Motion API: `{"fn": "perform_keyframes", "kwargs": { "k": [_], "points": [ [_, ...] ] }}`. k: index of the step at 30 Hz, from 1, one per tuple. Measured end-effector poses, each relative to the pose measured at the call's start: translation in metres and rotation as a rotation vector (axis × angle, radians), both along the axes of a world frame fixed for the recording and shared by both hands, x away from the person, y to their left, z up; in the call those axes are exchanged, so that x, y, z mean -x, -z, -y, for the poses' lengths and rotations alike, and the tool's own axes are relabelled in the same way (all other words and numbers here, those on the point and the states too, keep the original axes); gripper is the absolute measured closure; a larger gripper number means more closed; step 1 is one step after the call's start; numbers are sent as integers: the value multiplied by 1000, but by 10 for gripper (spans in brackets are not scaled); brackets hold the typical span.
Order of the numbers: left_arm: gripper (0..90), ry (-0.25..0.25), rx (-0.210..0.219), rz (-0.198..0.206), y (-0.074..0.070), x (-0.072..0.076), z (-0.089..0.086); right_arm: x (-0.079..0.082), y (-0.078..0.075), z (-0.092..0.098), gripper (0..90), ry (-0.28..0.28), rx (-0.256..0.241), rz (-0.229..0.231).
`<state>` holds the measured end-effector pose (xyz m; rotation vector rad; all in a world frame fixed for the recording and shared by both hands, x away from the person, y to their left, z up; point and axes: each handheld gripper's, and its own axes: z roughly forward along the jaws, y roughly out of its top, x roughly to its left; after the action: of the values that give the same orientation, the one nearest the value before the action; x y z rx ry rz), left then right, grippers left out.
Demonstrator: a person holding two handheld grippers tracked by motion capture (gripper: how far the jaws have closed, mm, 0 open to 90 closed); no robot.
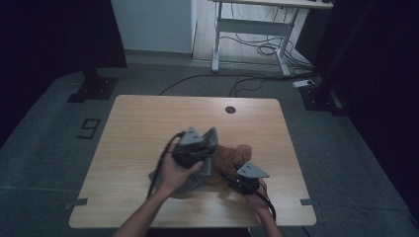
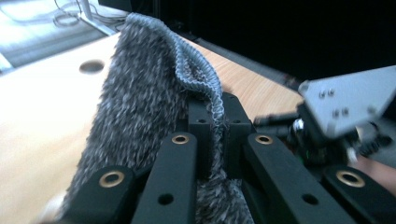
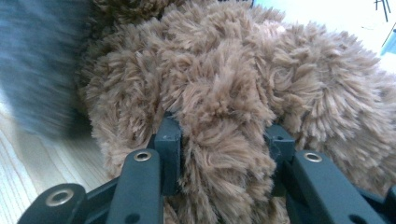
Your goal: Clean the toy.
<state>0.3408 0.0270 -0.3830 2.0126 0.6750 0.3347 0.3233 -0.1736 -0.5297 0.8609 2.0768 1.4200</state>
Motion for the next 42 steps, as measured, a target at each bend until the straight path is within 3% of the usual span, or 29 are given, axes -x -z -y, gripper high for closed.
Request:
{"fn": "perform_keyframes", "kwargs": {
  "k": [2,5,8,9,11,13,16,18,20,22,23,25,28,30,32,33,36,42],
  "points": [
    [848,26,-35,-19,1,-10,31,0,0,0,601,-1,1,3],
    [848,21,-97,-110,21,-34,68,1,0,-1,601,0,8,9],
    [849,4,-190,-163,52,-48,80,2,0,-1,601,2,14,15],
    [850,3,-192,-173,59,-50,79,2,0,-1,601,1,15,12],
    [852,4,-128,-200,69,-52,68,1,1,0,602,1,19,8],
    [853,-1,-104,-191,66,-49,57,1,2,-1,602,-1,15,7],
    [852,-50,-147,-115,56,-41,35,1,1,-1,602,5,15,7],
    [852,-91,-166,-88,53,-39,18,1,2,-1,602,7,12,10],
    [852,-139,-169,-88,54,-39,-7,0,1,-1,602,9,11,10],
    [853,-164,-126,-118,59,-40,-34,0,1,0,602,6,10,8],
    [853,-163,-85,-136,61,-39,-50,0,1,0,602,5,9,6],
    [853,-170,-51,-125,61,-35,-68,0,1,-3,602,4,15,16],
    [853,-202,-29,-91,56,-25,-88,-1,0,-3,602,7,24,16],
    [853,-238,-48,-77,54,-22,-102,-1,0,-3,602,10,15,8],
    [852,-275,-70,-99,59,-23,-117,-2,1,-1,602,17,15,6],
    [852,-267,-39,-129,66,-23,-126,-2,1,0,602,16,10,4],
    [851,-256,13,-154,76,-19,-139,-1,1,-1,602,9,20,12],
    [852,-256,25,-113,82,-6,-136,-2,2,-3,605,17,29,17]
  ]
}}
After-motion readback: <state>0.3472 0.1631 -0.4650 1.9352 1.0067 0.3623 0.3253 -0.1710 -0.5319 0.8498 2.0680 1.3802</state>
